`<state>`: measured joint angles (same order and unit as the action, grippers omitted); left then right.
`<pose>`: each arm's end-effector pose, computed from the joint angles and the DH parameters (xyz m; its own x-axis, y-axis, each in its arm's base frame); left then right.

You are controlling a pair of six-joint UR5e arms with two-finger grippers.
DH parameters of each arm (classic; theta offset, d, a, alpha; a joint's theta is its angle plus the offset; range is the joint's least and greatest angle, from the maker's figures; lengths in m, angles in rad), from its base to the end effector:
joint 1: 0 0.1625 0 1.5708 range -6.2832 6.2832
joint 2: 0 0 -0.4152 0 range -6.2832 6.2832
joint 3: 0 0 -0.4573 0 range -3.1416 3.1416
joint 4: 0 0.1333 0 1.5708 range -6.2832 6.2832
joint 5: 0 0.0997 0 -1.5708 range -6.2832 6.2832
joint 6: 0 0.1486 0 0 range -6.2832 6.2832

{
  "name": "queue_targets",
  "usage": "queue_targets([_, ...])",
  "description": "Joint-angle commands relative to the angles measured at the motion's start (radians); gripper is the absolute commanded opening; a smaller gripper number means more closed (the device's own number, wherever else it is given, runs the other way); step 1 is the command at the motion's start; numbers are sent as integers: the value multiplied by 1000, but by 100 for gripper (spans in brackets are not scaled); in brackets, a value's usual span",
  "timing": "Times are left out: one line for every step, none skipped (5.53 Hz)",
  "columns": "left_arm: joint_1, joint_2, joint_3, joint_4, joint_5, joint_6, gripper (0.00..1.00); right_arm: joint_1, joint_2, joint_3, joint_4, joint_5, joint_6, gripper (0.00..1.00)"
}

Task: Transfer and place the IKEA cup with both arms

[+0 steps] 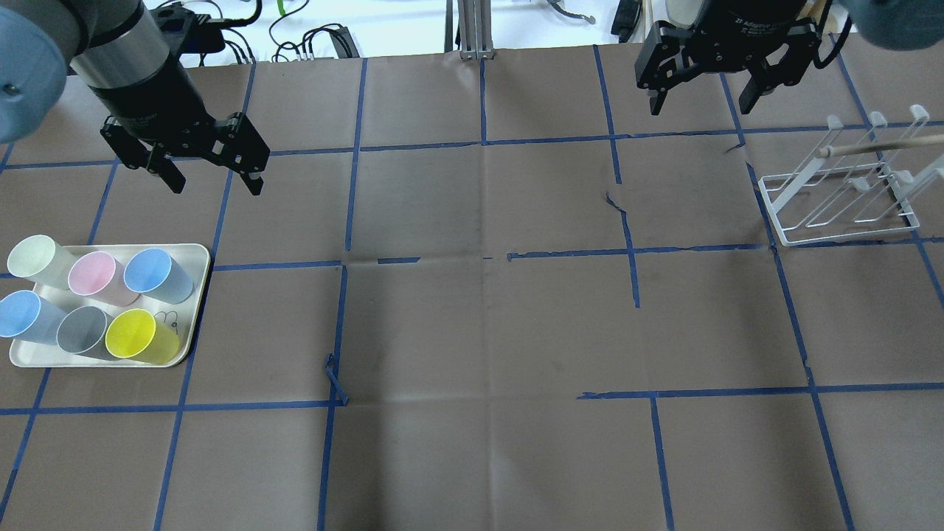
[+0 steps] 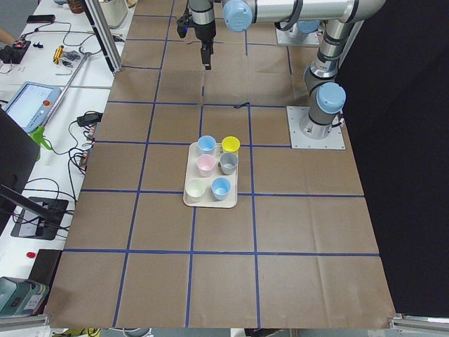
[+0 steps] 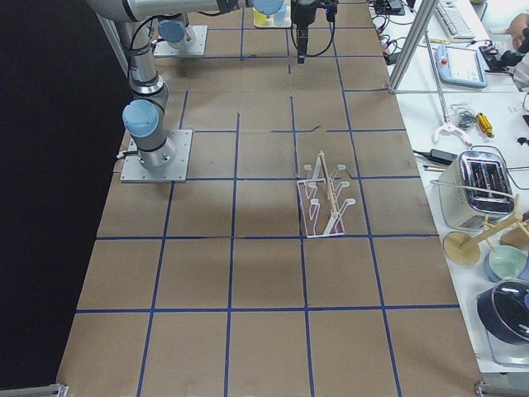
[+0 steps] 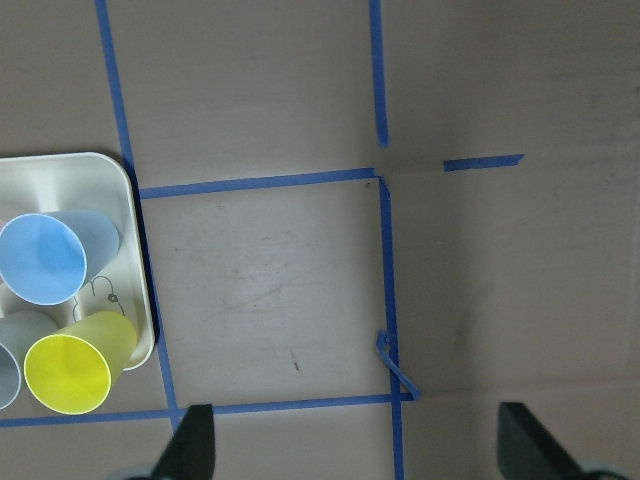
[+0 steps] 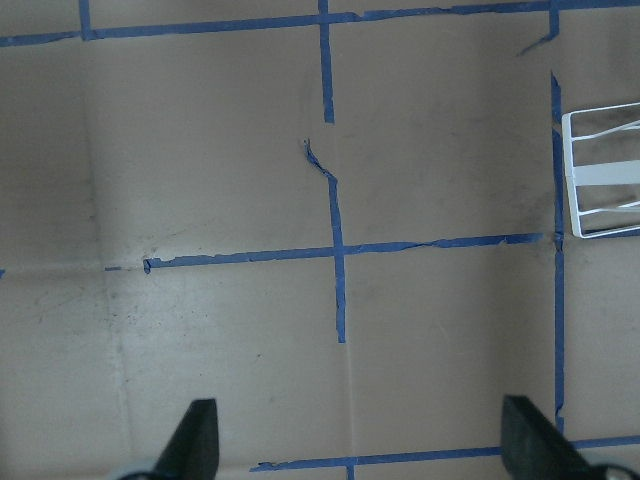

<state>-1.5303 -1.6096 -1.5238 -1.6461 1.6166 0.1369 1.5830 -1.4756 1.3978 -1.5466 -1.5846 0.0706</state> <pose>-0.1036 -0.5676 0.4263 -0.9944 0.0990 -0.0361 0.0962 0.9927 0.0727 0.1386 -0.6013 0.4683 -0.9982 0.0590 0.0100 0.0584 0.9968 -0.0544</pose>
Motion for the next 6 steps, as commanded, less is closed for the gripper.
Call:
queue_targets([-45, 30, -4, 14, -16, -87, 98, 0, 0, 1, 0, 0, 0, 100])
queue_targets([-50, 34, -7, 16, -105, -153, 98, 0, 0, 1, 0, -2, 0, 100])
queue_targets([-50, 42, -7, 14, -100, -143, 98, 0, 0, 1, 0, 0, 0, 100])
queue_targets([-50, 46, -9, 12, -92, -142, 98, 0, 0, 1, 0, -2, 0, 100])
queue_targets([-50, 48, -9, 12, -92, -142, 98, 0, 0, 1, 0, 0, 0, 100])
queue_targets([-50, 48, -9, 12, -92, -142, 98, 0, 0, 1, 2, 0, 0, 100])
